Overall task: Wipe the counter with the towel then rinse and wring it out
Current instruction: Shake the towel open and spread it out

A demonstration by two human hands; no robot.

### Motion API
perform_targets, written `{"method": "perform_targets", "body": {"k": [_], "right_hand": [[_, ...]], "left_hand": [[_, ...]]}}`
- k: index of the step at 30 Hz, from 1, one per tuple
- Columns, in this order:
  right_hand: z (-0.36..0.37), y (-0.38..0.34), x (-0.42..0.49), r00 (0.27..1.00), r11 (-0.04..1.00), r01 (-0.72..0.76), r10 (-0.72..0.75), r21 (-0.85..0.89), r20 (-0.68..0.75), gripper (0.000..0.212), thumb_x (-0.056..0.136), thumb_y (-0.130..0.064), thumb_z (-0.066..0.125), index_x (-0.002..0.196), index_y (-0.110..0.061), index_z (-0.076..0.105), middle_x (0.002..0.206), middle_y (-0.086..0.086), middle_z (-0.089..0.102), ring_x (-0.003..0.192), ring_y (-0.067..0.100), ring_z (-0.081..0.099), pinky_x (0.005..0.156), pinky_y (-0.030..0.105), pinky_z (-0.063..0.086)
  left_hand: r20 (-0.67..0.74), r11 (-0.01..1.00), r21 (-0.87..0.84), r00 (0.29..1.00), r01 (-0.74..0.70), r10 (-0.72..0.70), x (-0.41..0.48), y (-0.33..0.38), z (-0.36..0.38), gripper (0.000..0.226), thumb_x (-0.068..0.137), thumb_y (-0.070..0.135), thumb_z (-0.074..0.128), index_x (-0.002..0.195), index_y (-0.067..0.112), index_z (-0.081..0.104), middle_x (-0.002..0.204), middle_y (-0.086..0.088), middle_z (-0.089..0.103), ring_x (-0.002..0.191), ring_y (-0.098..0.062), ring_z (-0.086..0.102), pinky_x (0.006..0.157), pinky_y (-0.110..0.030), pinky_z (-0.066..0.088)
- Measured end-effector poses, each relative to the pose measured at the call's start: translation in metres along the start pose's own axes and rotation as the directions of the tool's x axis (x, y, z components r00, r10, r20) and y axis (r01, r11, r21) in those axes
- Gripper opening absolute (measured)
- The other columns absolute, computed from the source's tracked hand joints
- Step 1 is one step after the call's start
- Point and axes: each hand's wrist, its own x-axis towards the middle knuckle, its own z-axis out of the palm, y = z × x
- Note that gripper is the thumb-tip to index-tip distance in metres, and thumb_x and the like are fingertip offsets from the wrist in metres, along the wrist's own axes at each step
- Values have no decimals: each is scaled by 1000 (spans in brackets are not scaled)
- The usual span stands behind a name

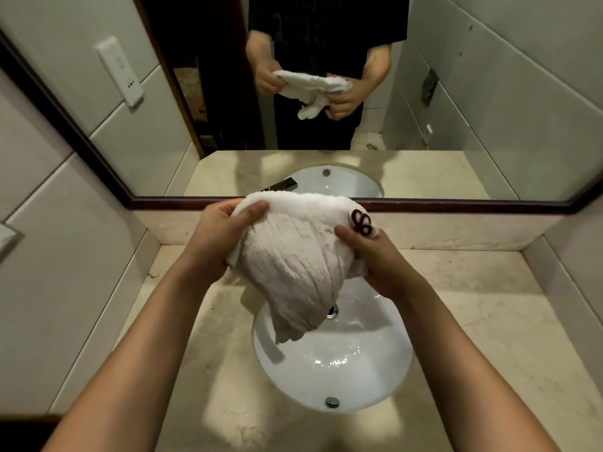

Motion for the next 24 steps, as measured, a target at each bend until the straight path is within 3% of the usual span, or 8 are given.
{"method": "perform_targets", "body": {"k": [2, 5, 7, 11, 14, 16, 21, 24], "right_hand": [[0, 2, 1, 998, 994, 17, -11, 109, -58, 23, 84, -20, 76, 104, -10, 79, 110, 16, 77, 105, 32, 73, 86, 42, 61], [4, 0, 5, 992, 970, 86, -63, 228, -106, 25, 88, -17, 74, 111, -8, 76, 115, 18, 74, 108, 33, 72, 88, 41, 61], [2, -4, 6, 987, 949, 112, -72, 296, -144, 23, 90, -17, 71, 111, -7, 75, 113, 17, 74, 105, 32, 72, 84, 37, 62], [2, -3, 5, 973, 942, 125, -54, 313, -226, 14, 95, -14, 69, 106, -7, 75, 109, 16, 74, 102, 30, 72, 92, 42, 60], [6, 1, 1, 953, 942, 150, -56, 302, -298, 11, 99, -8, 65, 90, -10, 72, 79, 1, 75, 71, 13, 72, 56, 23, 58], [8, 1, -3, 940, 949, 162, -66, 269, -334, 13, 100, -7, 64, 89, -10, 70, 71, -3, 73, 64, 8, 70, 48, 19, 52], [2, 4, -3, 917, 996, 86, -83, -8, -391, 10, 89, -21, 80, 96, -14, 78, 87, 2, 78, 89, 21, 73, 72, 41, 61], [-5, -4, -2, 919, 985, 50, -111, -168, -379, 11, 87, -26, 83, 87, -17, 78, 78, -2, 79, 79, 15, 75, 72, 36, 61]], "left_hand": [[25, 977, -198, 997, 79, -75, 1, -6, -3, 36, 98, 28, 65, 116, -4, 70, 103, -18, 77, 96, -34, 74, 76, -36, 63], [257, 831, -484, 952, 274, -164, -9, -25, -6, 54, 93, 51, 57, 126, 12, 73, 131, -17, 71, 117, -33, 70, 89, -43, 63], [339, 764, -554, 928, 331, -157, -15, -43, -6, 67, 80, 57, 77, 130, 13, 72, 137, -18, 68, 120, -33, 69, 92, -44, 62], [349, 837, -495, 936, 232, -54, -19, -65, 2, 77, 79, 28, 89, 146, 10, 56, 143, -21, 61, 132, -41, 59, 100, -52, 57], [312, 898, -416, 950, 142, -6, -22, -63, 13, 58, 91, 0, 71, 145, 12, 54, 138, -18, 66, 127, -36, 65, 93, -46, 61], [226, 897, -405, 970, 174, -87, -22, -61, 17, 55, 85, 1, 73, 138, 9, 60, 128, -17, 72, 122, -36, 68, 87, -40, 63], [87, 908, -406, 993, 105, -76, -19, -63, 13, 52, 82, 1, 72, 133, 3, 63, 123, -16, 75, 115, -32, 72, 85, -40, 63], [40, 947, -318, 999, 32, -21, -18, -62, 9, 48, 89, 6, 70, 136, 11, 61, 126, -13, 74, 113, -28, 72, 88, -46, 60]]}}
